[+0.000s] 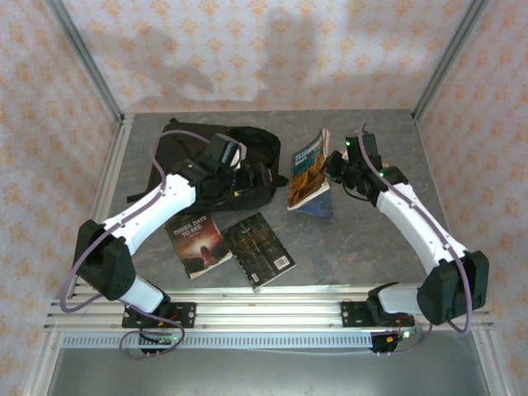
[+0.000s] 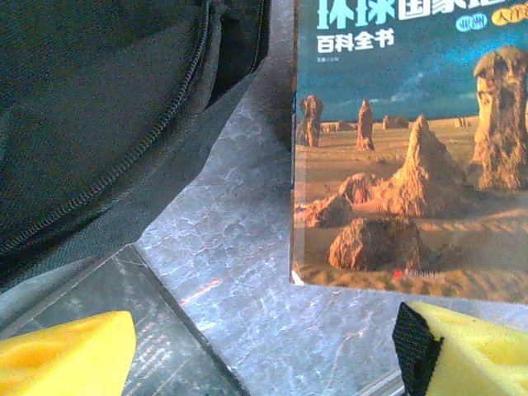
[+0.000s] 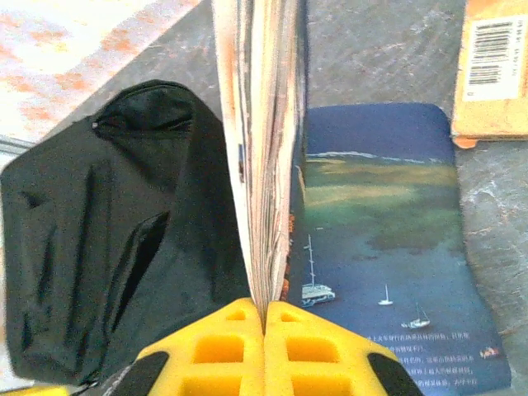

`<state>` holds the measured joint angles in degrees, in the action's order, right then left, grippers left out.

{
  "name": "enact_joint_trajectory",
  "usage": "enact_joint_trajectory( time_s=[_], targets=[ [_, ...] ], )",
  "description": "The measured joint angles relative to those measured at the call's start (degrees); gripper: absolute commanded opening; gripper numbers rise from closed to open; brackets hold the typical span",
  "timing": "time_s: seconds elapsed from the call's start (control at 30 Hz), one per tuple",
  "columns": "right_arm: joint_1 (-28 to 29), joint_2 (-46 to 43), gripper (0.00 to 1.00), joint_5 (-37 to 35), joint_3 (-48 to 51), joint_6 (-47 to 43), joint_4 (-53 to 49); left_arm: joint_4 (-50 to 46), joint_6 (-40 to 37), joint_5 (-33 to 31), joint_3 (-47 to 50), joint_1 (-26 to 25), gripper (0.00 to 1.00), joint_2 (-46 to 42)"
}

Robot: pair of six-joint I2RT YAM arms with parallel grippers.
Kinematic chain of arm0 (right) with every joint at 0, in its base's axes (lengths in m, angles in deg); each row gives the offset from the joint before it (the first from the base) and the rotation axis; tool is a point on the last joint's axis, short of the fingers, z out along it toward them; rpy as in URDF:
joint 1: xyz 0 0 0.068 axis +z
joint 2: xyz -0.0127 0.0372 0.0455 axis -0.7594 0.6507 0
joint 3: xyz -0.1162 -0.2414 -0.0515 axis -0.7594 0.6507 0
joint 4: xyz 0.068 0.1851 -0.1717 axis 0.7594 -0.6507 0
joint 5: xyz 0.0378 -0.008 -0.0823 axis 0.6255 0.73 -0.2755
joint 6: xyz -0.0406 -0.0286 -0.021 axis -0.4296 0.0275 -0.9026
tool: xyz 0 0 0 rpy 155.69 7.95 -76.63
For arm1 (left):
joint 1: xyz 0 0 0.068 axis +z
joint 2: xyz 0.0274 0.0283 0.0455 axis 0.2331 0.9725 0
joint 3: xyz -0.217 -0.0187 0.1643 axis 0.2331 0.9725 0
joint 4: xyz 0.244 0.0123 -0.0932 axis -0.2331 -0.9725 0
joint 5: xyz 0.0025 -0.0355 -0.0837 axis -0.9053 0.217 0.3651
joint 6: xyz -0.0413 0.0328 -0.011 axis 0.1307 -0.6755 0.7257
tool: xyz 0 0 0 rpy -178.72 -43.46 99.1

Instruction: Pack books, pencil case, and school supplies into a backpack

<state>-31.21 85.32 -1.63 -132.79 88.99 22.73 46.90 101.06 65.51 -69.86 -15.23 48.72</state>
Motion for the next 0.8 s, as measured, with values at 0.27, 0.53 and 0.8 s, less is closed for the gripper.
enact_joint_trajectory(
  time_s=[0.27, 0.53, 0.8],
  targets=[
    [0.00, -3.58, 0.00, 4.98, -0.94, 2.73, 2.10, 4.33, 4.15, 4.66, -4.61, 0.11, 0.84, 5.29],
    [0.00, -4.33, 0.00, 8.63, -0.92, 7.17, 7.08, 13.07, 12.52, 8.83, -5.11, 0.11, 0.85, 10.95],
    [-0.02, -4.31, 0.00, 10.34, -0.68, 12.44, 12.39, 27.26, 25.20, 12.04, -0.33, 0.11, 0.81, 13.22]
  ],
)
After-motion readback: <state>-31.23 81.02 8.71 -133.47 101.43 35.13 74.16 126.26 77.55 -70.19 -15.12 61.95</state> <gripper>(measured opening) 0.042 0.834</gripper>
